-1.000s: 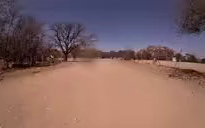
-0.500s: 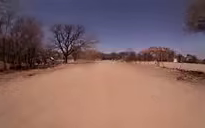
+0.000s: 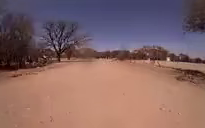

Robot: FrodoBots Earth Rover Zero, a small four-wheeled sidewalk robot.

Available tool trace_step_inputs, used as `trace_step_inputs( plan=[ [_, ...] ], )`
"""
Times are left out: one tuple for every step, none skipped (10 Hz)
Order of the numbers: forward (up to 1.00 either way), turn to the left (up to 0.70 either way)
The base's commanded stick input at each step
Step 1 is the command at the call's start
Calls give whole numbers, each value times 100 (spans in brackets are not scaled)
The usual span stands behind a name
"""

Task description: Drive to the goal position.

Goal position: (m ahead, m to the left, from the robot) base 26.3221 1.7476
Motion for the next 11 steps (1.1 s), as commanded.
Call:
trace_step_inputs(
  plan=[
    [100,0],
    [100,0],
    [100,0],
    [100,0],
    [100,0],
    [100,0],
    [100,0],
    [100,0],
    [100,0],
    [100,0],
    [100,0]
  ],
)
